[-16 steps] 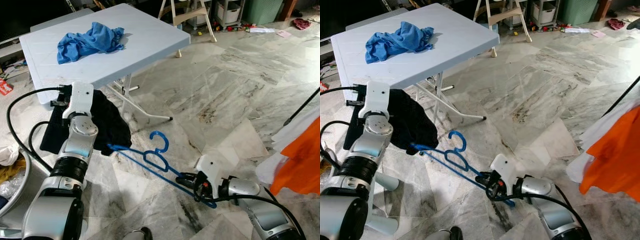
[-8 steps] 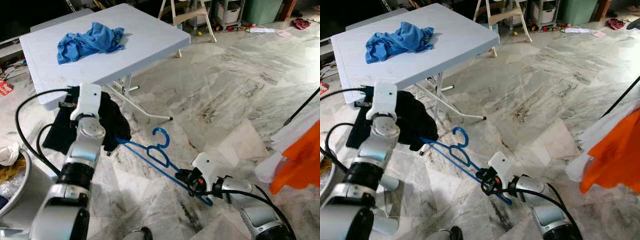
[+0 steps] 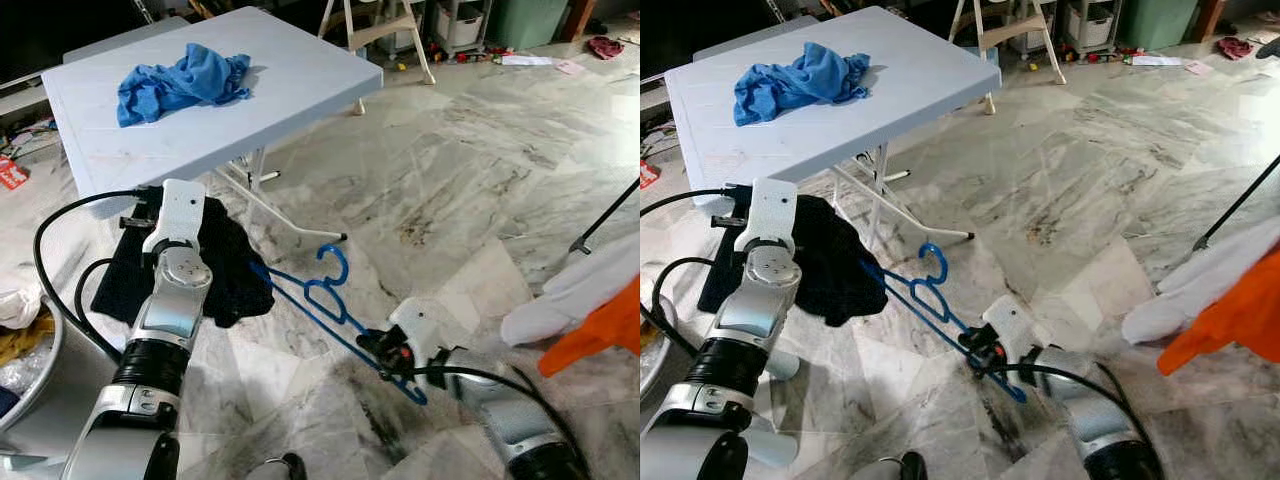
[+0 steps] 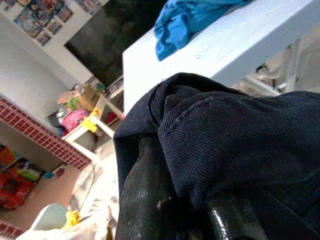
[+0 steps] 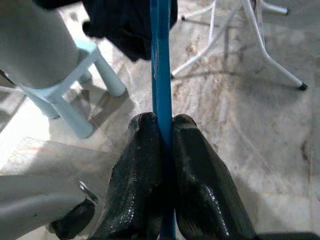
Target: Hang hanger
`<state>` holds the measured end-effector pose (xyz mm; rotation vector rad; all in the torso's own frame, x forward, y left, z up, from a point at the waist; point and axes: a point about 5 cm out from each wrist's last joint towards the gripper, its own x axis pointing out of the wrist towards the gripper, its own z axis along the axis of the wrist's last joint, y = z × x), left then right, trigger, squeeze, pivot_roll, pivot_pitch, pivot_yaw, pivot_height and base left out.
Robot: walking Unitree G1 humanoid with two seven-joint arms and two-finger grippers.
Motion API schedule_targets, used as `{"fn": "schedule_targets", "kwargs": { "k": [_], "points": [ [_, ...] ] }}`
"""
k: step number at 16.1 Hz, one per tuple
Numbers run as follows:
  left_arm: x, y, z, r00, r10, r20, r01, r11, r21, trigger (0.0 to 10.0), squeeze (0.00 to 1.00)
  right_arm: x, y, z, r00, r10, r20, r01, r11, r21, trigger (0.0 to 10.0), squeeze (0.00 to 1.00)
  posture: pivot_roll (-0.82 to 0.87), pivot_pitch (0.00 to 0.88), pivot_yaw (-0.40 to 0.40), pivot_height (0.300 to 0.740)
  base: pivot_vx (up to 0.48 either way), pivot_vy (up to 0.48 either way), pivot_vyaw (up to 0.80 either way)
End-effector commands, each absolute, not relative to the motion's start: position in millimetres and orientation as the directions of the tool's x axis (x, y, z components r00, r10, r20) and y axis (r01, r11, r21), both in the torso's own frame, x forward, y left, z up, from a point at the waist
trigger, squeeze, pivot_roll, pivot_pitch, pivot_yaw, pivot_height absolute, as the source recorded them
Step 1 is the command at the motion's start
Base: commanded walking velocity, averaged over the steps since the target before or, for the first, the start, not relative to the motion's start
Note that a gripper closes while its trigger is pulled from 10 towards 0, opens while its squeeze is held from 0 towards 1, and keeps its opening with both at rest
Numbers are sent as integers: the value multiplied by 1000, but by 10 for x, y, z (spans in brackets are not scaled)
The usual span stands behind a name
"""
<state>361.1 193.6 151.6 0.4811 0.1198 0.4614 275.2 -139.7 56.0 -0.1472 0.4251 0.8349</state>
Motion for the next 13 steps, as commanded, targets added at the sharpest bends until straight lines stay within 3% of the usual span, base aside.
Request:
{"fn": "schedule_targets", "kwargs": {
  "k": [1,3,7,13],
  "points": [
    [3614,2075,1545,863,505,14,-442,741,505,10000,0,2759,-1368,722,582,743,-330,-774,631,54,10000,0,-57,90,132,740,0,0,0],
    [3617,2115,1474,853,522,-20,-439,736,515,10000,0,2690,-1377,806,523,800,-292,-818,568,91,10000,0,-66,90,137,740,0,0,0],
    [3602,2084,1400,861,507,-47,-408,743,531,10000,0,2705,-1392,847,543,795,-271,-809,582,86,10000,0,-76,88,146,740,0,0,0],
    [3559,1975,1285,874,478,-82,-363,756,544,10000,0,2566,-1261,822,412,867,-280,-873,464,151,10000,0,-57,87,142,740,0,0,0]
  ]
}}
